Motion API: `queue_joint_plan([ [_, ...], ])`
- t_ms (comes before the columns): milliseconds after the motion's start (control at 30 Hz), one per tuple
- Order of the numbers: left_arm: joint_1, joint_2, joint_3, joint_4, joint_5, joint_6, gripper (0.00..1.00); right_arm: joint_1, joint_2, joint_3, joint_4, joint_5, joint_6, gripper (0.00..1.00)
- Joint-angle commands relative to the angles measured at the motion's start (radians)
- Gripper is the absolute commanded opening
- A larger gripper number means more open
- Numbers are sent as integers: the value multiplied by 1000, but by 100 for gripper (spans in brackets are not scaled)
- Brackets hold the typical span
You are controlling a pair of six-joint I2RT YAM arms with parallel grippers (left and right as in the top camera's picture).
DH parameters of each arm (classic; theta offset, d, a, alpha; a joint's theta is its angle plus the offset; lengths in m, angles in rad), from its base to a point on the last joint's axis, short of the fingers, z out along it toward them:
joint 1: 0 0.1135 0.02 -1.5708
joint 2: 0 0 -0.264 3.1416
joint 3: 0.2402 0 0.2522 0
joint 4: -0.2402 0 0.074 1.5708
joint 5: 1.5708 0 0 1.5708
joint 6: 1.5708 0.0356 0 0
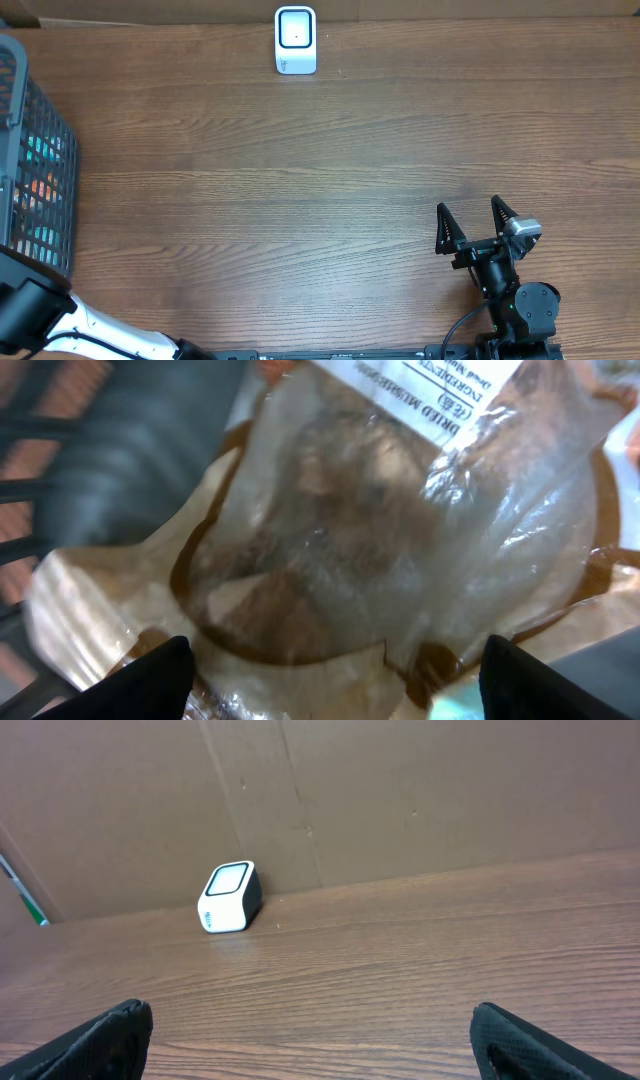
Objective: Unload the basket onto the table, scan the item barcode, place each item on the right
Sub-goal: 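Grasp the clear dried mushroom bag with the left gripper and lift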
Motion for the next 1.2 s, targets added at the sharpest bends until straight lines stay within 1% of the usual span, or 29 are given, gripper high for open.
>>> queue_joint_plan([
  [0,3,60,-13,6,-24,22,79,5,-6,-10,5,9,-1,100],
  [133,3,95,-13,19,-24,21,77,5,-6,-10,5,9,-1,100],
  [200,3,100,-13,28,-23,21,72,5,-6,-10,5,9,-1,100],
  [233,3,100,-13,33,-21,21,56,5,-6,-10,5,9,-1,100],
  [300,3,100,-13,34,-20,21,36,5,-6,-10,5,9,-1,100],
  [333,3,100,-13,32,-20,21,10,5,-6,-10,5,9,-1,100],
  [367,2,100,-13,27,-20,21,4,5,-6,-10,5,9,-1,100],
  [433,-1,98,-7,10,-20,21,4,5,-6,-10,5,9,-1,100],
  [600,-14,66,95,-101,-18,-16,4,5,-6,-10,5,9,-1,100],
  [767,-43,-39,235,-174,-11,-67,4,5,-6,-10,5,9,-1,100],
  [900,-70,-159,305,-182,62,-96,4,5,-6,-10,5,9,-1,100],
  [1033,-108,-292,325,-152,148,-126,4,5,-6,-10,5,9,-1,100],
  [1100,-130,-350,325,-146,162,-136,4,5,-6,-10,5,9,-1,100],
  [1167,-147,-394,325,-145,134,-136,4,5,-6,-10,5,9,-1,100],
])
